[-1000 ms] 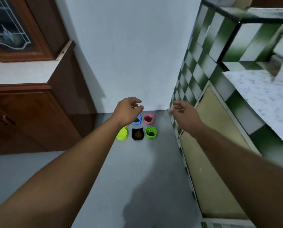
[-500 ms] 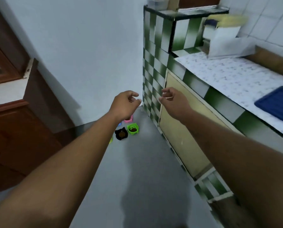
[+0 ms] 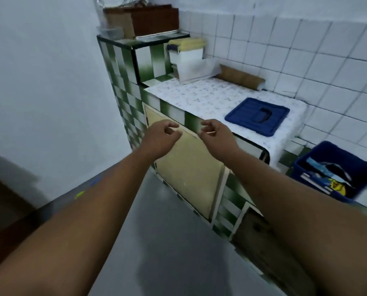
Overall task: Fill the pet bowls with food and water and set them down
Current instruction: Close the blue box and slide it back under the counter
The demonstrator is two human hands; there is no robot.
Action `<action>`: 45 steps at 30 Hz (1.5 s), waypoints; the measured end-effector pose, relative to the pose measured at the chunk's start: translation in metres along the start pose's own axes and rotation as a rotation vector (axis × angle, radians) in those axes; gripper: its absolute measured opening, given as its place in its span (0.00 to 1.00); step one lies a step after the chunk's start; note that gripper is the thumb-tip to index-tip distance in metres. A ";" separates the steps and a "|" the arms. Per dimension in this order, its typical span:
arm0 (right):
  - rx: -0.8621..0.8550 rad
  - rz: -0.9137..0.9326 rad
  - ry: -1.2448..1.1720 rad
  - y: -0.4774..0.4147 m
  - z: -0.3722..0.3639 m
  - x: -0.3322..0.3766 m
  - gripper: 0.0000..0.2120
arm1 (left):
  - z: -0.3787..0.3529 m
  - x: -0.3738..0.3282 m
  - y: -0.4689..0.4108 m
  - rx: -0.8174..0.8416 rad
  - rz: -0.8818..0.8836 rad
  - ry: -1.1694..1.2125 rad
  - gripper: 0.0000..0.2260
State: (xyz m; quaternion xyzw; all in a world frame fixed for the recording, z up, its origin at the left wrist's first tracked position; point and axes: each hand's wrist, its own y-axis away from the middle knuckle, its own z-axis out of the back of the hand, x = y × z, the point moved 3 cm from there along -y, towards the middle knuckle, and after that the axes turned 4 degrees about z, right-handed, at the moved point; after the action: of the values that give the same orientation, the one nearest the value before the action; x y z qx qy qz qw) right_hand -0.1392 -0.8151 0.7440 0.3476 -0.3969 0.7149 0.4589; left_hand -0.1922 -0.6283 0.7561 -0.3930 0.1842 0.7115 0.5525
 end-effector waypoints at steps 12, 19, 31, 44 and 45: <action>-0.221 -0.143 0.001 0.069 0.209 -0.093 0.11 | -0.176 -0.147 0.034 0.228 -0.090 0.130 0.11; -0.318 -0.265 -0.029 0.110 0.301 -0.153 0.11 | -0.261 -0.196 0.061 0.348 -0.111 0.112 0.12; -0.433 -0.382 -0.009 0.136 0.350 -0.210 0.10 | -0.335 -0.214 0.057 0.483 -0.101 0.095 0.07; -0.574 -0.448 0.068 0.080 0.341 -0.210 0.10 | -0.353 -0.189 0.005 0.689 -0.057 0.322 0.05; -0.582 -0.448 0.067 0.076 0.339 -0.211 0.10 | -0.353 -0.189 -0.002 0.685 -0.052 0.336 0.04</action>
State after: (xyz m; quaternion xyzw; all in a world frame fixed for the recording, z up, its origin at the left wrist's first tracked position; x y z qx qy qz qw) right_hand -0.0937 -1.2152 0.6940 0.2569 -0.4824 0.4649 0.6965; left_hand -0.0492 -0.9946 0.6803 -0.3015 0.4892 0.5202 0.6318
